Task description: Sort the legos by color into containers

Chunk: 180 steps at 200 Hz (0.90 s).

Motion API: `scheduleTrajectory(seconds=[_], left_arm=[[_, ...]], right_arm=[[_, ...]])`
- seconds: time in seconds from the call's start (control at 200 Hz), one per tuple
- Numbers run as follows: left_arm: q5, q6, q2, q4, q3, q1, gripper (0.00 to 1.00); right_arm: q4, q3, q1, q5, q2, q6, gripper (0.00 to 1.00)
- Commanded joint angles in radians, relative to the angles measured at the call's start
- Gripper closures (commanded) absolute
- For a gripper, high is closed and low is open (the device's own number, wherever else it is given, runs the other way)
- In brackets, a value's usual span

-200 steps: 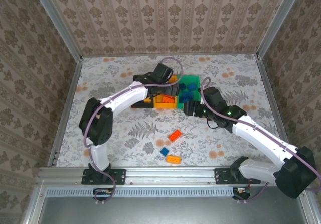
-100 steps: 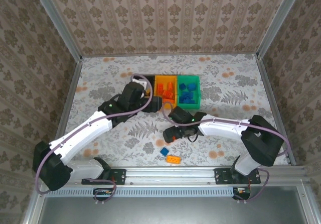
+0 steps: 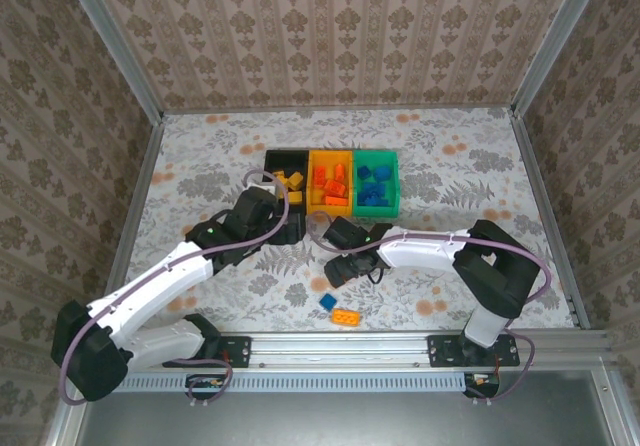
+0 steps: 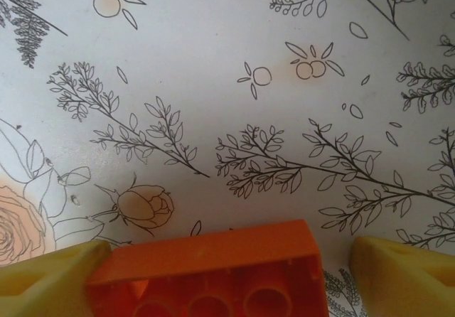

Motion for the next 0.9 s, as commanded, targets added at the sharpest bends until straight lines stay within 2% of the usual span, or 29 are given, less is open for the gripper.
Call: scheduleTrajectory(seconds=[0.0, 0.23, 0.53, 0.705, 0.895], left_arm=[[-0.031, -0.022, -0.032, -0.032, -0.015, 0.009, 0.0], [-0.044, -0.026, -0.066, -0.044, -0.037, 0.011, 0.0], [-0.023, -0.049, -0.082, -0.019, -0.127, 0.01, 0.0], [-0.003, -0.081, -0.127, -0.001, -0.209, 0.008, 0.0], [0.012, -0.106, -0.19, -0.004, -0.269, 0.006, 0.0]], right_arm=[[-0.037, 0.019, 0.009, 0.012, 0.012, -0.012, 0.19], [-0.033, 0.027, 0.006, 0.012, -0.063, -0.01, 0.35], [-0.057, 0.169, -0.058, 0.018, -0.187, -0.009, 0.37], [-0.027, 0.342, -0.139, 0.013, -0.092, -0.013, 0.37], [-0.031, 0.569, -0.217, 0.034, 0.122, 0.008, 0.36]])
